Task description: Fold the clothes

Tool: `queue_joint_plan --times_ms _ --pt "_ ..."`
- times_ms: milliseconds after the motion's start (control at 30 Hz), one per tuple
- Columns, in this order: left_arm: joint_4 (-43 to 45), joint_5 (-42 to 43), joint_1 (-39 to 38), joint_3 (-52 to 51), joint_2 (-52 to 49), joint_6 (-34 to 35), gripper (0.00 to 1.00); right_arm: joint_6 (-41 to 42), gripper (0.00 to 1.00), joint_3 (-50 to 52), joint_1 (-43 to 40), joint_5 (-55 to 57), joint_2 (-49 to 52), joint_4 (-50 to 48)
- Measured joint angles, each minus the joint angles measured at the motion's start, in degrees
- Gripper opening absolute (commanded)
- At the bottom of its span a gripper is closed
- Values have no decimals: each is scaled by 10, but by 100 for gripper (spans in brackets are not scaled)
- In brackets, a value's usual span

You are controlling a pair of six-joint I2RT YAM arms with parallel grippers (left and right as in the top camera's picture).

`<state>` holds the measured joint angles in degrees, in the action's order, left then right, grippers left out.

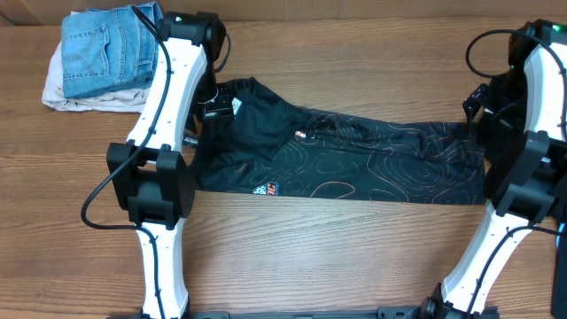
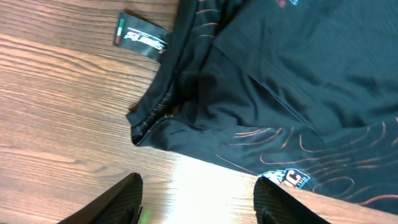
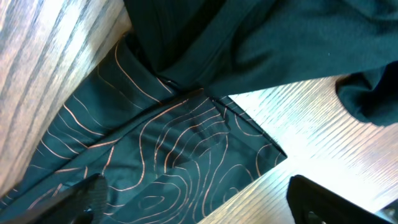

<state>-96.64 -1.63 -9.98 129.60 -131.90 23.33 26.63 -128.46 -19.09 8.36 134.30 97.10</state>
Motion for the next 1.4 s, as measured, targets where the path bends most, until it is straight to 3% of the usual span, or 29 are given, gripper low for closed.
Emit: queue_joint_plan --times_ms 67,133,400,600,900,1133,1400 --pt "1 9 0 -4 0 -12 89 1 99 0 0 -2 0 0" --pt "16 17 -2 -27 0 -16 90 1 100 0 1 -6 0 0" --pt "200 101 -2 -188 1 12 77 -3 100 0 20 -7 0 -9" --pt "281 100 -2 -206 1 33 73 -12 100 0 24 -9 0 -15" --pt "294 52 14 -207 1 96 69 -12 100 0 24 -9 0 -23" --pt "302 53 31 -208 1 110 57 -12 100 0 24 -9 0 -24" --pt "325 64 31 -208 1 111 57 -12 100 0 24 -9 0 -24"
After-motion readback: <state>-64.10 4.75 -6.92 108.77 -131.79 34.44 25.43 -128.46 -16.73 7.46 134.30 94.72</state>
